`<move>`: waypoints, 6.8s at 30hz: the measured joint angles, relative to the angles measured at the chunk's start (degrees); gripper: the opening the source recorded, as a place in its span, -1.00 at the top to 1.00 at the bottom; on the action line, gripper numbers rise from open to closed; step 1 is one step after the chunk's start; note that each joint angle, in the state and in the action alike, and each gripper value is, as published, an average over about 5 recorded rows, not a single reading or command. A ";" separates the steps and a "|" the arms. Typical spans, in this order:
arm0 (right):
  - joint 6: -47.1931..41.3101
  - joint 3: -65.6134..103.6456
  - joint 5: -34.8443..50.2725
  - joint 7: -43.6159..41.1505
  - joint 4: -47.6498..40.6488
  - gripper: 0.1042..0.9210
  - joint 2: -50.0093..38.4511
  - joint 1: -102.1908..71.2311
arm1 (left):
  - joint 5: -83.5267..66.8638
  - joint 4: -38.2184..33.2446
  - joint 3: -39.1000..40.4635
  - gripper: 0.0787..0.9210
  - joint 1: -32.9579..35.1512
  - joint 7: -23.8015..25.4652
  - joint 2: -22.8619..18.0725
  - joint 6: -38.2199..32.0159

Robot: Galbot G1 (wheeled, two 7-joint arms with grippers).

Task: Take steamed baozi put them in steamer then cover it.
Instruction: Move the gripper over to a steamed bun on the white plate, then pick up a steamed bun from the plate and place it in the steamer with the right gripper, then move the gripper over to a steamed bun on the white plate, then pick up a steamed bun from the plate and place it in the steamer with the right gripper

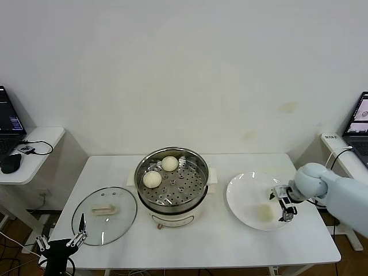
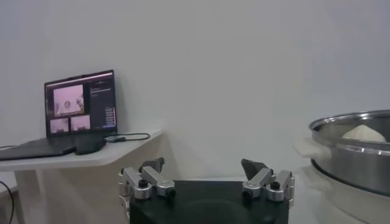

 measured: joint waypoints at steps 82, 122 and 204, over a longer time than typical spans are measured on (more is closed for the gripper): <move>14.86 -24.16 18.10 0.00 -7.02 -0.34 39.21 33.81 | -1.71 0.19 -2.50 -0.77 -1.42 -0.18 -0.07 -0.20; 16.61 -23.84 17.95 -2.12 -2.27 -0.76 32.36 39.49 | -2.35 0.36 -2.99 -0.77 -2.60 0.07 1.36 -0.10; 7.77 12.82 -8.16 -2.77 -26.58 -0.07 13.53 -1.57 | -1.01 -0.54 -3.42 -0.77 -2.57 0.91 2.16 1.96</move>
